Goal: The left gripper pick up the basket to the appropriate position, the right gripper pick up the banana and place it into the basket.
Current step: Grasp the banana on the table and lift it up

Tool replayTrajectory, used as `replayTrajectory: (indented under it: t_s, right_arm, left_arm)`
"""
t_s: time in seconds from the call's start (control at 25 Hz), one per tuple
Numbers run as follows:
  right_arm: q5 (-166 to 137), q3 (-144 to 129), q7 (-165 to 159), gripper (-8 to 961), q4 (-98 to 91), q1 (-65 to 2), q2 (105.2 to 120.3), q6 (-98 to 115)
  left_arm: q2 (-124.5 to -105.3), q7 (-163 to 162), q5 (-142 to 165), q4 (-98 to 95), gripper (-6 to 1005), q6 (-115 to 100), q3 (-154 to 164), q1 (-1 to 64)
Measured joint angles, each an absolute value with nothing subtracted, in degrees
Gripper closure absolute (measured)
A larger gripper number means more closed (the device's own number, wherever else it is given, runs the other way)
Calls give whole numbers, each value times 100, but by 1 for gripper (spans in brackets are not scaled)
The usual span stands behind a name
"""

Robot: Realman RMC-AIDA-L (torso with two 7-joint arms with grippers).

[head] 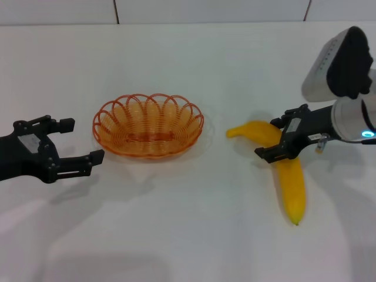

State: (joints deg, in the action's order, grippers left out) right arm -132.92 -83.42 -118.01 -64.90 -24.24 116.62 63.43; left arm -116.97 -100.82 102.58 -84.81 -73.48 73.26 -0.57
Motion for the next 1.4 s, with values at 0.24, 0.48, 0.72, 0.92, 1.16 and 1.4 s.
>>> replayTrajectory:
  t_s: [0.24,0.48,0.72,0.92,1.16,1.4]
  right_arm:
    - [-13259,-8398,-11777,89,-6490,-2452,11662,6311]
    - [-13258,-8353,-11854,52,-6479,-2487,11669,6283]
    - [-13293,-8373,-11951,56,-6441,-2514,11665,6252]
    - [-13296,-8373,-11960,61,-6337,-2588,11663,6254]
    - [-13298,-8377,-12133,68,-6327,-2595,11662,6247]
    - [-13260,-8198,-12188,204,-6340,-2625,11654,6272]
  left_arm:
    - [-11698,-10089,10264,-8389,85,-7352,7321,5]
    - [-11698,-10092,10268,-8358,85,-7362,7321,43]
    - [-11698,-10096,10275,-8349,85,-7366,7321,62]
    - [-11698,-10098,10275,-8349,85,-7365,7321,66]
    - [-11698,-10095,10273,-8341,85,-7365,7322,64]
    - [-11698,-10080,10269,-8330,85,-7365,7324,62]
